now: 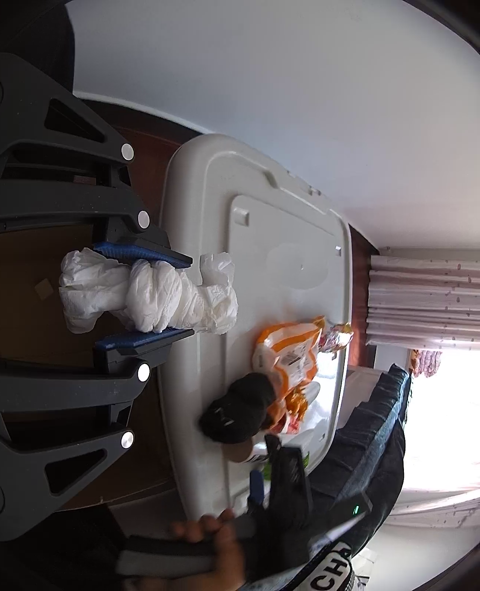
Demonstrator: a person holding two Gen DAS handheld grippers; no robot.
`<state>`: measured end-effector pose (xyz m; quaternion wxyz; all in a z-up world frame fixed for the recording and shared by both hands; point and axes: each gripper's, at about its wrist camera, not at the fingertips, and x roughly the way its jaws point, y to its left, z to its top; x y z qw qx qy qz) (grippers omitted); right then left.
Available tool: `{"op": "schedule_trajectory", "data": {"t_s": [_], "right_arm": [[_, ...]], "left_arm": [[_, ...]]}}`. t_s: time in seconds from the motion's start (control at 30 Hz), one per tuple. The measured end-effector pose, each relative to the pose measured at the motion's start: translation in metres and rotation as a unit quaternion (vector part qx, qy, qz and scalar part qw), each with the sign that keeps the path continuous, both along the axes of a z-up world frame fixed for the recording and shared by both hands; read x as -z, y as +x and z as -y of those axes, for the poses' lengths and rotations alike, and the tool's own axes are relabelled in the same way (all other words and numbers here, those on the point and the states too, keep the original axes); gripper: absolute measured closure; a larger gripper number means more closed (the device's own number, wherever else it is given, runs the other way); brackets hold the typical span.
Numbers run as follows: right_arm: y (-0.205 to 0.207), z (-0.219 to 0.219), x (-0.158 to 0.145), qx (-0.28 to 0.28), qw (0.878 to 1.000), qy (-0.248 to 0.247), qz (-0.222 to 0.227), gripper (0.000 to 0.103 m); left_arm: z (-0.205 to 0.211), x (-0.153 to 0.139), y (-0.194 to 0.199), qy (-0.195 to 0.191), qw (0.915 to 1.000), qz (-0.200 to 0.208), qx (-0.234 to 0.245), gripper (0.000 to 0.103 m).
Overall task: Collect trash
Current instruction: 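Grasp the white tissue with the left tool while the right tool grasps the white cup, then lower the tissue and white cup into the cardboard box and open both tools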
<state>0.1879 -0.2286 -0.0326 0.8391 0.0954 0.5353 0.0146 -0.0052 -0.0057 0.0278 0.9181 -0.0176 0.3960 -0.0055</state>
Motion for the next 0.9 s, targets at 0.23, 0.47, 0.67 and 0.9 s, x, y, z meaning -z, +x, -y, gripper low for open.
{"op": "schedule_trajectory", "data": {"t_s": [0.23, 0.47, 0.67, 0.9], "right_arm": [[0.027, -0.023, 0.021, -0.027, 0.994, -0.091, -0.045, 0.052], [-0.006, 0.010, 0.005, -0.027, 0.999, -0.038, 0.018, 0.054], [-0.090, 0.021, -0.034, -0.060, 0.989, -0.015, 0.135, 0.054], [-0.204, -0.006, -0.048, -0.129, 0.957, -0.075, 0.250, 0.053]], "left_arm": [[0.003, 0.011, 0.005, -0.001, 1.0000, -0.002, 0.008, 0.072], [0.001, 0.019, 0.006, -0.005, 0.9999, -0.011, 0.004, 0.072], [0.004, 0.024, 0.005, 0.004, 0.9998, -0.012, -0.013, 0.072], [0.024, 0.020, -0.015, 0.033, 0.9994, -0.004, 0.005, 0.072]]}}
